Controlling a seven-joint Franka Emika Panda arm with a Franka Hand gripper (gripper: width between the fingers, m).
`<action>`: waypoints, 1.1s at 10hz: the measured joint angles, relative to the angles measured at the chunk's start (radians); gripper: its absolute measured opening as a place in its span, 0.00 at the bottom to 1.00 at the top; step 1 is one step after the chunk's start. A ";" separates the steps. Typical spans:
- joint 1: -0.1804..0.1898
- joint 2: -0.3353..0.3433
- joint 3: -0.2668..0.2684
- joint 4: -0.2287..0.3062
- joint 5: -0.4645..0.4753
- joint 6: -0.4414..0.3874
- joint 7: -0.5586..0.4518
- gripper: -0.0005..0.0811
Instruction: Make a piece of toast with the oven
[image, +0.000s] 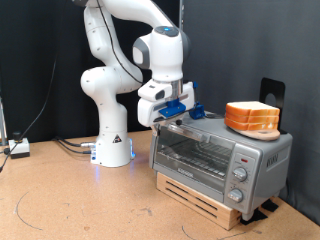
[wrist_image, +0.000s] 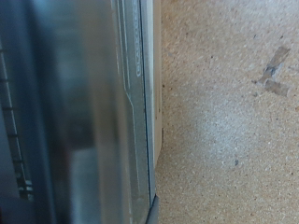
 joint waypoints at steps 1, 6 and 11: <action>-0.003 0.002 0.000 -0.001 -0.001 0.010 0.003 0.99; -0.092 0.038 -0.010 0.007 -0.081 0.068 0.014 0.99; -0.194 0.154 -0.029 0.043 -0.185 0.147 0.014 0.99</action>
